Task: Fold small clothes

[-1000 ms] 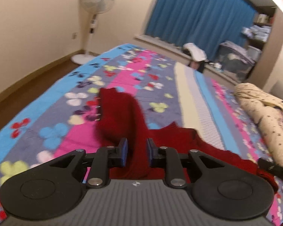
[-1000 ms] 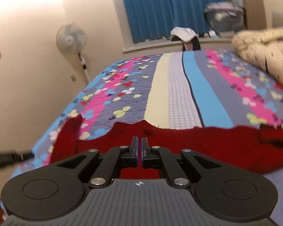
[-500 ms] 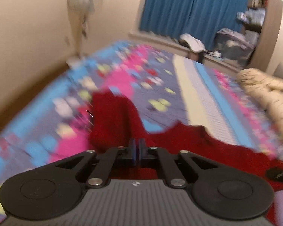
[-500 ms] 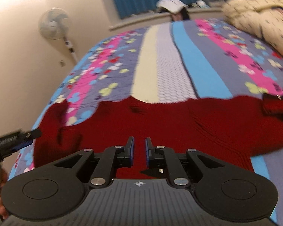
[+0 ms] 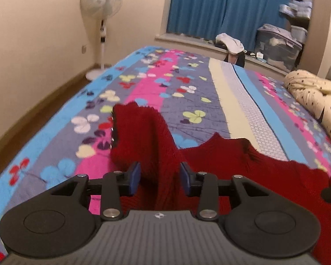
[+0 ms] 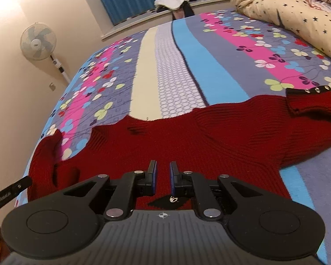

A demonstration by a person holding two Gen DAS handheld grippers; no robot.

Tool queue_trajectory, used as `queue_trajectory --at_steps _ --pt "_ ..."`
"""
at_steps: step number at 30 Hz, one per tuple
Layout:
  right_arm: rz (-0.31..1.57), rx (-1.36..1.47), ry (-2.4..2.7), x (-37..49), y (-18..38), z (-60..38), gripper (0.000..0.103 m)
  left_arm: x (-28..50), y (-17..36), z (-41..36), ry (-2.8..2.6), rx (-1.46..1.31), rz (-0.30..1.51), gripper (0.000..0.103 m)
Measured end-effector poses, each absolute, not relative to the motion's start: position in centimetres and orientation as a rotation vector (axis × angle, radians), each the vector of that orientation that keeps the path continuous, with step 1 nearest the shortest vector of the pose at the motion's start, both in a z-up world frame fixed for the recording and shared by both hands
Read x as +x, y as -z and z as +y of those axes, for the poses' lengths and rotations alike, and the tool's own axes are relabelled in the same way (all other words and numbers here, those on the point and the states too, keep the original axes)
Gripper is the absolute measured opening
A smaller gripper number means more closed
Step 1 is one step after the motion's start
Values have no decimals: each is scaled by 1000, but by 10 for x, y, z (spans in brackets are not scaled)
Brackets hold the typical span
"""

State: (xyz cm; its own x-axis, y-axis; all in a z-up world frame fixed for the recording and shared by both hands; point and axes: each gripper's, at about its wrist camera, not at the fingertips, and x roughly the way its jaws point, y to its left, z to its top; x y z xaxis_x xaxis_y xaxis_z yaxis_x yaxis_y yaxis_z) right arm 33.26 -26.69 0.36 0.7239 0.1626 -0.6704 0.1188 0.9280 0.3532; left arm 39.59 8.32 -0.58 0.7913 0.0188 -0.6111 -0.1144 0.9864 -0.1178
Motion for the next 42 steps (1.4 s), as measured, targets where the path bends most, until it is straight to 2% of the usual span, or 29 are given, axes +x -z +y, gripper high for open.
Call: queue_trajectory --at_steps 3,5,7,15,16,20,22,25,26,28,30,32,35,36,38,39,40,42 --pt "777 377 -32 334 -3 -265 24 398 4 83 -82 -157 656 44" --pt "784 374 -40 335 -2 -264 25 399 6 80 -75 -137 657 42" --pt "790 373 -48 335 -1 -263 25 398 6 77 -53 -123 654 10" --pt "797 359 -66 334 -1 -261 25 382 -6 39 41 65 590 6" --pt "796 358 -65 334 -1 -261 25 378 -6 32 89 98 602 0" --pt "797 355 -63 335 0 -261 25 356 11 -13 457 351 750 0" --pt "801 353 -61 335 1 -261 25 341 26 -33 451 529 753 0" --pt "803 355 -60 335 1 -261 25 348 23 -29 380 472 714 6" --pt "802 354 -61 335 0 -261 25 353 17 -24 336 431 669 11" --pt "799 350 -61 335 0 -260 25 361 8 -12 183 364 567 57" --pt "802 351 -63 334 1 -261 25 368 5 -1 60 307 522 75" --pt "804 349 -61 335 1 -261 25 376 8 10 -17 261 544 81" --pt "806 347 -62 335 2 -260 25 385 16 18 -35 215 602 82" --pt "807 346 -63 336 2 -260 25 387 19 20 -43 214 615 80" --pt "809 344 -67 336 3 -258 25 389 25 21 -39 217 640 56" --pt "810 343 -69 335 3 -257 25 392 27 23 -18 209 661 30" --pt "810 342 -70 335 3 -257 26 394 29 24 14 193 679 12" --pt "811 342 -70 335 3 -257 26 389 27 22 33 223 668 12"
